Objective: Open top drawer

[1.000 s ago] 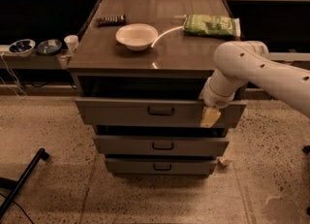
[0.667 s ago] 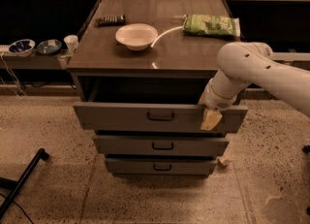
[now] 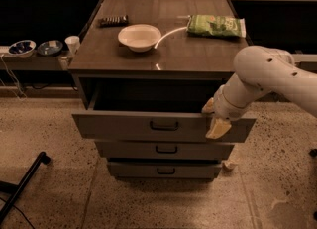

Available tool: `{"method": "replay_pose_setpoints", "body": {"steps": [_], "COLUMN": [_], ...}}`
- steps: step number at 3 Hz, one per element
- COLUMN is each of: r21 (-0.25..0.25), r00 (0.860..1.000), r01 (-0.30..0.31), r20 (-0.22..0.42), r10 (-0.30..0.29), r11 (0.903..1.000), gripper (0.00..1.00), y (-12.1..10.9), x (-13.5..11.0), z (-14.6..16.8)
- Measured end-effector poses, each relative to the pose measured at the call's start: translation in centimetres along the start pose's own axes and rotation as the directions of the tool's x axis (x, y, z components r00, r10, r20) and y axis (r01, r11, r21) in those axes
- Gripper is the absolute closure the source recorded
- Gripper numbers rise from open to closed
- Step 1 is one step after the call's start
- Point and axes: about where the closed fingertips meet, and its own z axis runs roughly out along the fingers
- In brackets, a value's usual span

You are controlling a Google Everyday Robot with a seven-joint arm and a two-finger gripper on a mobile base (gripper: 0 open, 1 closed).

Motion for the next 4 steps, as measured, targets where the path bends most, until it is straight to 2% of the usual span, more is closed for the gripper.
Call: {"method": "replay_pose_setpoints", "body": {"steps": [2,3,4], "r21": [-0.039,-0.069,-0.046], "r00": [0.999,0.998,0.999], "r01": [0.021,0.033,0.029], "r20": [0.04,0.061,0.026], "r10": [-0.02,-0.029,-0.028], "r11": [0.999,0.997,0.9985], "gripper": [0.48,0.43,0.58], "y": [4.4,6.8,7.4], "x": [0.0,-0.1,-0.2], "z": [-1.4,-1.6,-4.1]}}
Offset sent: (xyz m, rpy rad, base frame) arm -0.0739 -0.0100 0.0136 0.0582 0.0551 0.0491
